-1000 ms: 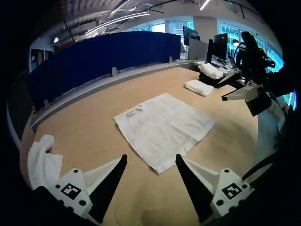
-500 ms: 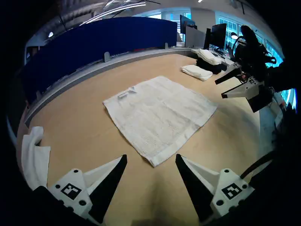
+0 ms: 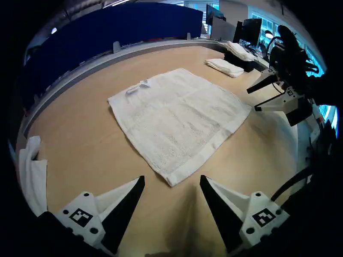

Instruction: Fold towel

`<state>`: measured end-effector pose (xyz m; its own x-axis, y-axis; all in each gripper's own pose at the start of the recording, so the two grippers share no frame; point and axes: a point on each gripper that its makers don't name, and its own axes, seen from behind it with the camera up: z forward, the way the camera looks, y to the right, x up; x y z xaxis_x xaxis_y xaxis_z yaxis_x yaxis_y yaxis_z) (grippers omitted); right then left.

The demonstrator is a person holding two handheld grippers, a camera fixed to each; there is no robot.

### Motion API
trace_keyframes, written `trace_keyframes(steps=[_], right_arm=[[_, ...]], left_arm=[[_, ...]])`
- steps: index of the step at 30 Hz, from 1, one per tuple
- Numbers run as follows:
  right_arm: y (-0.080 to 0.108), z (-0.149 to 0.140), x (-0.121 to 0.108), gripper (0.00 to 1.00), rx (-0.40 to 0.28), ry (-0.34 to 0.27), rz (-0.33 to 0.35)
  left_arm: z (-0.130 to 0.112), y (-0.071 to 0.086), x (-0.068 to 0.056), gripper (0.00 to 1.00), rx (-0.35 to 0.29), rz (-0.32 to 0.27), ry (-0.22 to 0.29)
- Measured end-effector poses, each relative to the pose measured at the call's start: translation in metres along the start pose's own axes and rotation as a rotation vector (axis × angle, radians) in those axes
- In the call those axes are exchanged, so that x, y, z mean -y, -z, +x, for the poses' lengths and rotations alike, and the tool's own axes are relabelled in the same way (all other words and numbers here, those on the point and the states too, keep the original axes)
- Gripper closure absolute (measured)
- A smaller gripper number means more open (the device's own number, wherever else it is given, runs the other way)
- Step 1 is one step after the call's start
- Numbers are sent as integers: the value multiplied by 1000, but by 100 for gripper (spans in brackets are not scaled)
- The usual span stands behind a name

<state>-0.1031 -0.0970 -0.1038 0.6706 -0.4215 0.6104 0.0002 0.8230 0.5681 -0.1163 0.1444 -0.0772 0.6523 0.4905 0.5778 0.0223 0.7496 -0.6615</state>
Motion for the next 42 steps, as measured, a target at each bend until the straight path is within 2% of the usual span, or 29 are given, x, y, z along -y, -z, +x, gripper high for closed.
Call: trace_keyframes(steps=[6,12,18,28,31,37,42], right_arm=[[-2,-10,-2,13,21,-3,-2],[-4,-16,3,15,34,-2,13],[-4,-21,5,18,42,-8,23],[-4,-26,8,26,50,-17,32],[-4,-27,9,26,52,-19,36],[-6,-31,12,45,65,-25,45],[-9,-30,11,46,63,-32,33]], left_arm=[[-1,-6,0,5,20,9,-6],[-4,-8,-1,12,40,22,-10],[-10,-10,-4,24,61,20,-19],[-8,-10,0,47,77,32,8],[-9,-9,1,48,82,34,2],[-10,-9,-1,53,86,41,-9],[-10,-9,-3,58,89,41,-3]])
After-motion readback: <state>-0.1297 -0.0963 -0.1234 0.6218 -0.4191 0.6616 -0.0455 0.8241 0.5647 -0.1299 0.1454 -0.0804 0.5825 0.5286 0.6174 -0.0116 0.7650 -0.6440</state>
